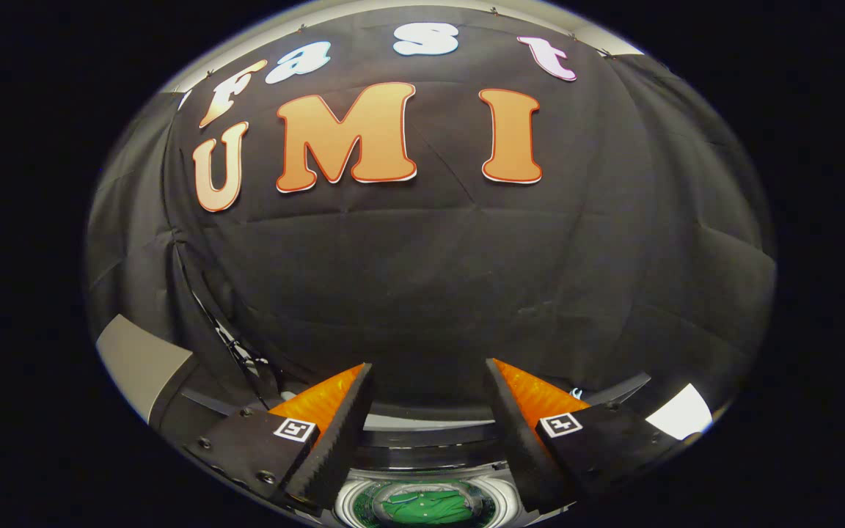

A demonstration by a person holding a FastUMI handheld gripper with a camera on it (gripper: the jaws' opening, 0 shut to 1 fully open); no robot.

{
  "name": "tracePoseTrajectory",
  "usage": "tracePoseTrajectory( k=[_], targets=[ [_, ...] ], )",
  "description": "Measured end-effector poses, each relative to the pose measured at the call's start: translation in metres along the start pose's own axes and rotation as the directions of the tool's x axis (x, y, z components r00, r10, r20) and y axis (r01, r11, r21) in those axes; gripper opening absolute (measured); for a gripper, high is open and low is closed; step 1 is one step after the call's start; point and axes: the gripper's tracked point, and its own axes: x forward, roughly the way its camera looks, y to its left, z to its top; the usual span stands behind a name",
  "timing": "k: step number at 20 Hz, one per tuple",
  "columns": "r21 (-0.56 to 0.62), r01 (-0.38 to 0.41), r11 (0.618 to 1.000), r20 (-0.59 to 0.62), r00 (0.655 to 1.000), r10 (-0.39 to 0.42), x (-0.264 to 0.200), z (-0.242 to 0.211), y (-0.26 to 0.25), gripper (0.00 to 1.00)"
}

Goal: Put the clothes into the washing machine and then close the washing machine lid.

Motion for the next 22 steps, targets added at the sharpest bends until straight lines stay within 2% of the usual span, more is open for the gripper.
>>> tracePoseTrajectory(
  k=[8, 16, 18, 22],
  targets=[
    [0.005, 0.002, 1.000, -0.027, 1.000, -0.002, -0.047, -0.028, 0.001, 0.96],
    [0.020, -0.020, 1.000, 0.025, 0.999, 0.020, -0.099, -0.029, 0.007, 0.96],
    [0.035, -0.045, 0.998, -0.024, 0.999, 0.045, -0.106, -0.048, 0.013, 0.97],
    [0.085, -0.035, 0.996, -0.090, 0.995, 0.043, -0.116, -0.083, 0.008, 0.97]
  ],
)
